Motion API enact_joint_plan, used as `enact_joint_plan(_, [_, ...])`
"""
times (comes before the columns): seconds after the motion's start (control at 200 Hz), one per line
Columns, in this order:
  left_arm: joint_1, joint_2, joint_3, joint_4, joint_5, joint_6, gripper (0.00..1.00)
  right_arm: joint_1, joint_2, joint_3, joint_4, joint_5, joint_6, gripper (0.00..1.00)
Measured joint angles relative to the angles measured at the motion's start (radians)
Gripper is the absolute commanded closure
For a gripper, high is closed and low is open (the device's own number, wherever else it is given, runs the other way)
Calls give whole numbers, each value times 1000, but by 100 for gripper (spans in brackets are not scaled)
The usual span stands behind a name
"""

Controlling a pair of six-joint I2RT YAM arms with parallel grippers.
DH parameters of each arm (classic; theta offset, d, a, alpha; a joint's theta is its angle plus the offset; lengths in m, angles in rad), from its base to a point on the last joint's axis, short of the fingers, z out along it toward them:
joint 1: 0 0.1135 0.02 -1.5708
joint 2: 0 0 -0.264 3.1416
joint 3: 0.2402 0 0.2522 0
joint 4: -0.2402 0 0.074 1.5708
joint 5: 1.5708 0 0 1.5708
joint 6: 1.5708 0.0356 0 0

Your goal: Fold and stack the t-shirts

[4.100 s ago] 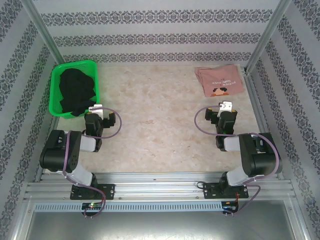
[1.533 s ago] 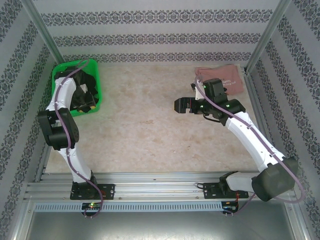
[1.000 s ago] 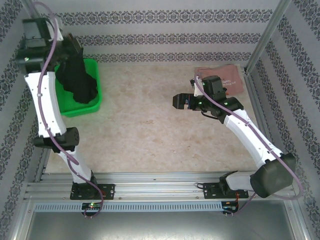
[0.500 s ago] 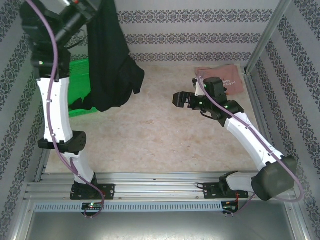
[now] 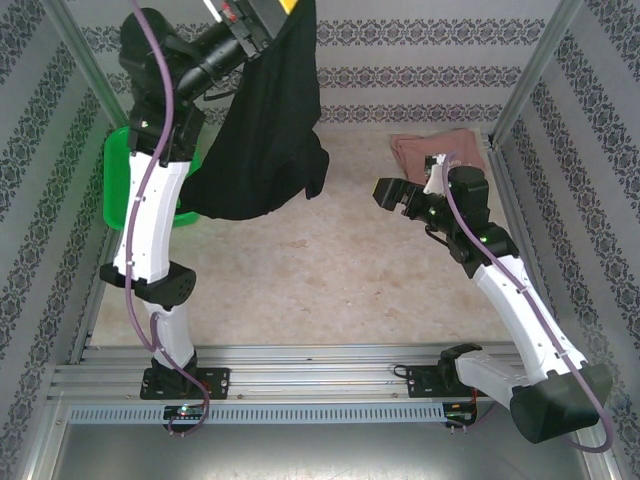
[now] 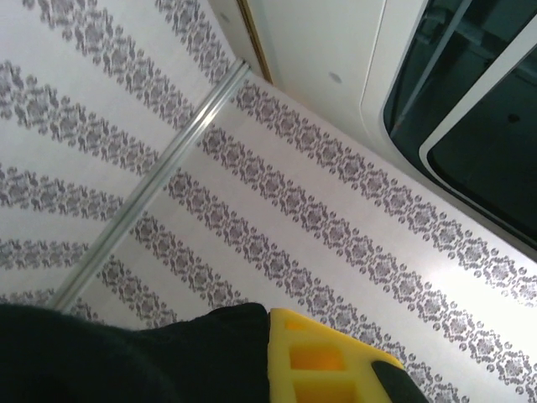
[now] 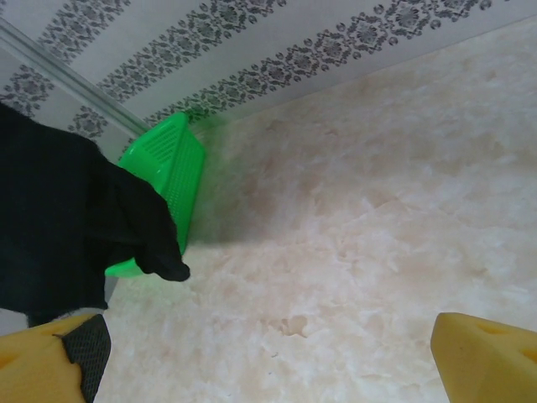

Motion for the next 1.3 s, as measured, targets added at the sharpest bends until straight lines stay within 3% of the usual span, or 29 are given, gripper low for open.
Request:
enact_joint_plan(0.14, [-83,68,-6,-29,7,47,100,-1,-5,-10,14,-14,3,2])
enact_joint_plan(0.28, [-168,107,-134,-72,24,109,100,-18,-16,-31,13,-18,3,2])
enact_joint_plan(0.475, [-216,232,-247,-96,23,139,100,-33,-24,-72,-17,-8,3,2])
enact_joint_plan(0.54, [-224,292,-246,-97,23,140,76,-34,-21,-77,-33,0,3,2])
enact_joint_plan(0.605, [-229,356,-245,-96,26,136,33,-34,-14,-79,-45,4,3,2])
enact_joint_plan(0.634, [-232,381,-242,-97,27,133,21,-34,-10,-79,-48,6,3,2])
enact_joint_plan(0.649, [-232,394,-241,-97,27,131,6,-34,-6,-80,-50,6,3,2])
enact_joint_plan(0.664, [-232,408,-236,-98,27,131,1,-33,-3,-80,-52,6,3,2])
enact_joint_plan(0.834, [-187,464,-213,-191,23,154,0,-33,37,-88,-91,6,-5,4])
enact_joint_plan(0.984, [-61,338,-280,-359,-34,274,0,-9,100,-89,-170,15,-53,9])
enact_joint_plan(1.114, [61,23,-597,-440,-111,368,0,47,203,-89,-220,25,-91,15])
enact_joint_plan(1.299, [161,-409,-1186,-376,-138,366,0,116,370,-87,-245,53,-114,27])
